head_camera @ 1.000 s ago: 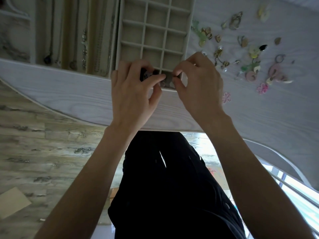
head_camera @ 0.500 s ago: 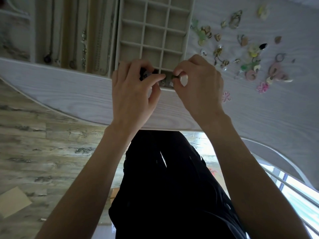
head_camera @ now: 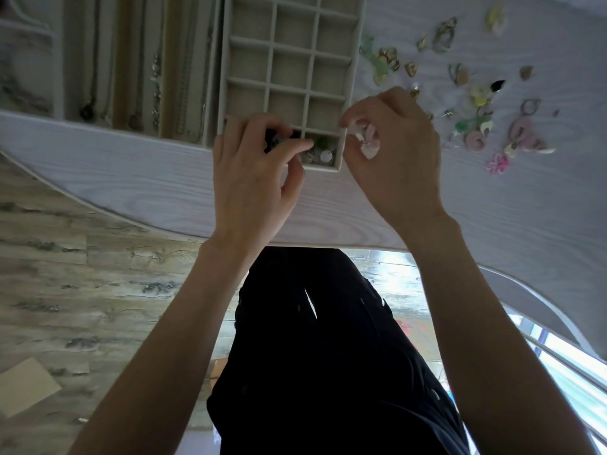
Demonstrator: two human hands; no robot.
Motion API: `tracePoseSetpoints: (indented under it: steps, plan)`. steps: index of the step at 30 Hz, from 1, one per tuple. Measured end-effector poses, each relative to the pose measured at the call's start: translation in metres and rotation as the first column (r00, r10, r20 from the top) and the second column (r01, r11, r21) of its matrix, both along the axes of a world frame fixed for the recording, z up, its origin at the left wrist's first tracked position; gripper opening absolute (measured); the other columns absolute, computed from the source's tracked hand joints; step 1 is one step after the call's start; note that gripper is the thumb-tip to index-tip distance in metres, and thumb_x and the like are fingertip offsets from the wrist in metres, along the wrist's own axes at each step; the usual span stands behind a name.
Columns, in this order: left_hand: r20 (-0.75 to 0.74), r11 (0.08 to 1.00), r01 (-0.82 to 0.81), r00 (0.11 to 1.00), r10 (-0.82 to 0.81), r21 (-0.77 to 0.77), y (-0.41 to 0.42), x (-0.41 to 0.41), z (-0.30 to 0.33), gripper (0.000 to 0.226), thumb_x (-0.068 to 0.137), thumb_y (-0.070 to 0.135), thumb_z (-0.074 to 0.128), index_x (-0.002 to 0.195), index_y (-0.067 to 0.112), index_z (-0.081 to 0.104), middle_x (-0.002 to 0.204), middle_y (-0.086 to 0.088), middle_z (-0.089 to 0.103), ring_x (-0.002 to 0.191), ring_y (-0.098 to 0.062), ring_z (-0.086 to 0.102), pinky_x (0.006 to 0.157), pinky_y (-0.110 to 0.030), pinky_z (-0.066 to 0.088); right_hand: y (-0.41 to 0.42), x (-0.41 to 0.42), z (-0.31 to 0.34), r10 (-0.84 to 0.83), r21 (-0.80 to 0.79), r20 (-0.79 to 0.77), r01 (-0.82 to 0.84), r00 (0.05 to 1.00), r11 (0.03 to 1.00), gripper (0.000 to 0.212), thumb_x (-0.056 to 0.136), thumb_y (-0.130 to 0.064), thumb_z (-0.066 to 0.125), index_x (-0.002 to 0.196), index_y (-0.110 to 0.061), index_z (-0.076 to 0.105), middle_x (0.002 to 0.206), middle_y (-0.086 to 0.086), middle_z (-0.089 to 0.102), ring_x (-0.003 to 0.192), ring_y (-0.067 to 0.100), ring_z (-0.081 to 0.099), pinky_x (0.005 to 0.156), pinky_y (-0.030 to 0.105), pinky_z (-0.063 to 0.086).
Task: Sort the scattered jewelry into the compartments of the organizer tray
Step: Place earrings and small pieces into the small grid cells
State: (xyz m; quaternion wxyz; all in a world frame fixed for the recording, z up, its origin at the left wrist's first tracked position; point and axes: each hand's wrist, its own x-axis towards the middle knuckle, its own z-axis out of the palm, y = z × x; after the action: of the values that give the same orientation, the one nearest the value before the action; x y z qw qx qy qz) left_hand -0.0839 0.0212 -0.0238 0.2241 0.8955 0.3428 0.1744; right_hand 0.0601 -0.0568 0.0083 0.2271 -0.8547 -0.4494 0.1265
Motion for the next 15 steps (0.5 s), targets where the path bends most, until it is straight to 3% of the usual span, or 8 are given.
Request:
tracePoseSetpoints:
  steps: [3, 6, 10, 15]
  plan:
    - [-0.012, 1.0, -0.001, 1.0, 0.001, 0.004, 0.0001, 0.0, -0.0001, 0.018, 0.086, 0.015, 0.059, 0.096, 0.019, 0.074, 0.1, -0.005, 0.063, 0.097, -0.024, 0.048, 0.08, -0.032, 0.037, 0.0028, -0.0038, -0.0047, 0.109, -0.022, 0.073, -0.108, 0.991, 0.994, 0.008, 0.077, -0.015, 0.065, 0.082, -0.014, 0.071, 0.09, 0.009, 0.06, 0.083, 0.024, 0.056, 0.06, 0.024, 0.035]
    - [-0.04, 0.999, 0.024, 0.999, -0.022, 0.028, 0.0001, -0.0001, 0.0011, 0.019, 0.086, 0.016, 0.059, 0.097, 0.021, 0.074, 0.1, -0.003, 0.064, 0.096, -0.027, 0.051, 0.079, -0.033, 0.036, 0.0045, -0.0061, -0.0091, 0.227, -0.063, 0.169, -0.219, 0.959, 0.974, 0.005, 0.075, -0.015, 0.068, 0.076, -0.013, 0.073, 0.09, 0.01, 0.06, 0.082, 0.03, 0.056, 0.06, 0.028, 0.041]
    - [-0.069, 0.997, 0.036, 0.997, -0.031, 0.068, 0.0001, -0.0001, 0.0037, 0.019, 0.085, 0.016, 0.06, 0.097, 0.022, 0.074, 0.101, -0.003, 0.064, 0.093, -0.029, 0.053, 0.076, -0.035, 0.037, 0.0034, -0.0053, -0.0099, 0.241, -0.107, 0.275, -0.22, 0.931, 0.97, 0.007, 0.074, -0.016, 0.069, 0.073, -0.009, 0.07, 0.085, 0.01, 0.061, 0.076, 0.03, 0.056, 0.06, 0.03, 0.042]
    - [-0.059, 0.998, 0.02, 0.998, -0.017, 0.057, 0.0012, 0.0, 0.0021, 0.019, 0.085, 0.016, 0.059, 0.096, 0.021, 0.074, 0.1, -0.003, 0.064, 0.094, -0.027, 0.051, 0.077, -0.035, 0.038, 0.0074, -0.0005, -0.0082, 0.314, -0.1, 0.221, -0.299, 0.923, 0.949, 0.01, 0.078, -0.017, 0.064, 0.078, -0.013, 0.072, 0.091, 0.008, 0.061, 0.079, 0.028, 0.055, 0.061, 0.028, 0.038]
